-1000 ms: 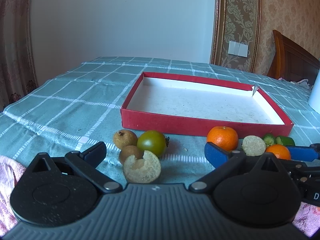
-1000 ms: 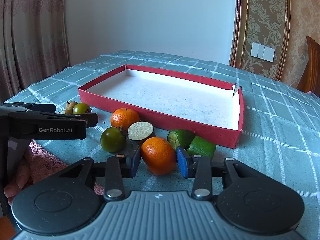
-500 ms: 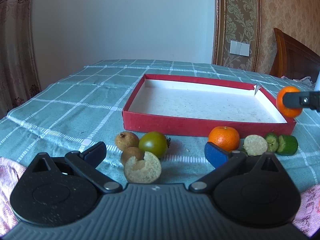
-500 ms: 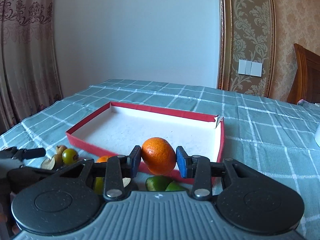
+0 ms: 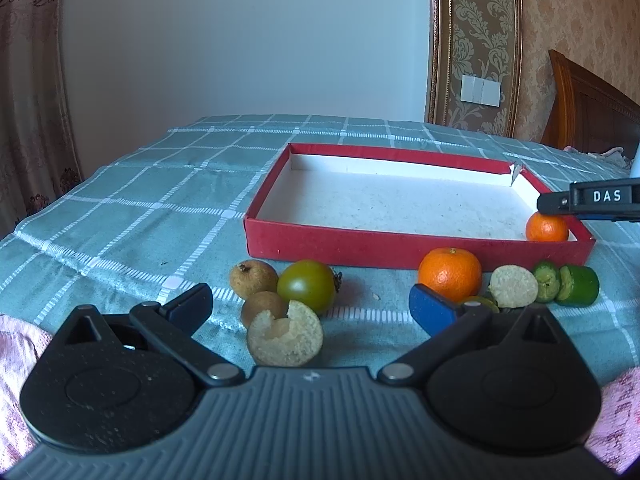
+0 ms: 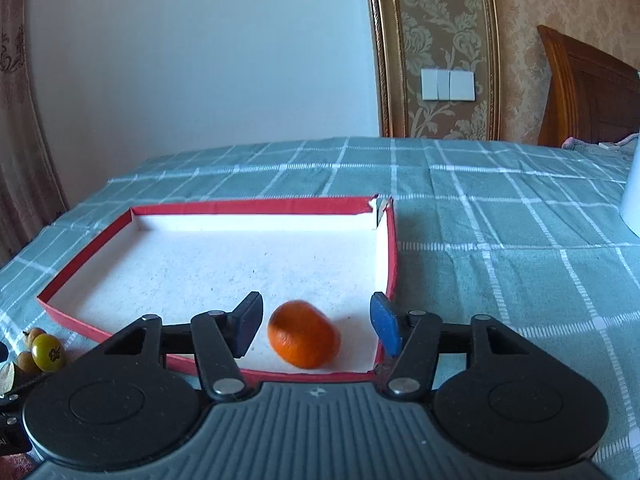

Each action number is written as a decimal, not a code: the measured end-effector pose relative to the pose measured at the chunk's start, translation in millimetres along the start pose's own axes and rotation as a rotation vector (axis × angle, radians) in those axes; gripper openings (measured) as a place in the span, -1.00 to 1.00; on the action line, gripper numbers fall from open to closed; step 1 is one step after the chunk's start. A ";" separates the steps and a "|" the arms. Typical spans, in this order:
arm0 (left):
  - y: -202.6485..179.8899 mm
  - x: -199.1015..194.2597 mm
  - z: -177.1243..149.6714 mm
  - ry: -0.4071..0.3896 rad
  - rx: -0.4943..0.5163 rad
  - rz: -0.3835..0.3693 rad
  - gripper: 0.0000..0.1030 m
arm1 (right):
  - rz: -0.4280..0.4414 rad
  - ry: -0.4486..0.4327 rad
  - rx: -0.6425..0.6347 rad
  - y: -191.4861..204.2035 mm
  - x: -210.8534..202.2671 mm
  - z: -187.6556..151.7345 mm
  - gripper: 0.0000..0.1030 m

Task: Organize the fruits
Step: 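Carry the mandarin into the red tray and open the right gripper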

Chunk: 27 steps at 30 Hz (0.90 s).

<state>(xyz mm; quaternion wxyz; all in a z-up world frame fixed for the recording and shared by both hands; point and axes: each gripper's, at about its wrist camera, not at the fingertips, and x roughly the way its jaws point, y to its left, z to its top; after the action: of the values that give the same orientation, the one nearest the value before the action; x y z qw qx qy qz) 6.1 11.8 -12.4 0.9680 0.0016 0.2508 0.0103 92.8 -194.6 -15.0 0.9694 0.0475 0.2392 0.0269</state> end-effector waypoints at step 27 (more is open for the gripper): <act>-15.9 -30.8 -13.0 -0.195 0.062 0.111 1.00 | 0.046 -0.256 0.205 -41.2 -33.6 9.6 0.35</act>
<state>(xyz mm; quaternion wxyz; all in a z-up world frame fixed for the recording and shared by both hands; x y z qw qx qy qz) -26.8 -4.8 -8.9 0.9852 0.0462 0.1551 0.0560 68.8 -238.9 4.7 0.9812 0.1548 0.1139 0.0183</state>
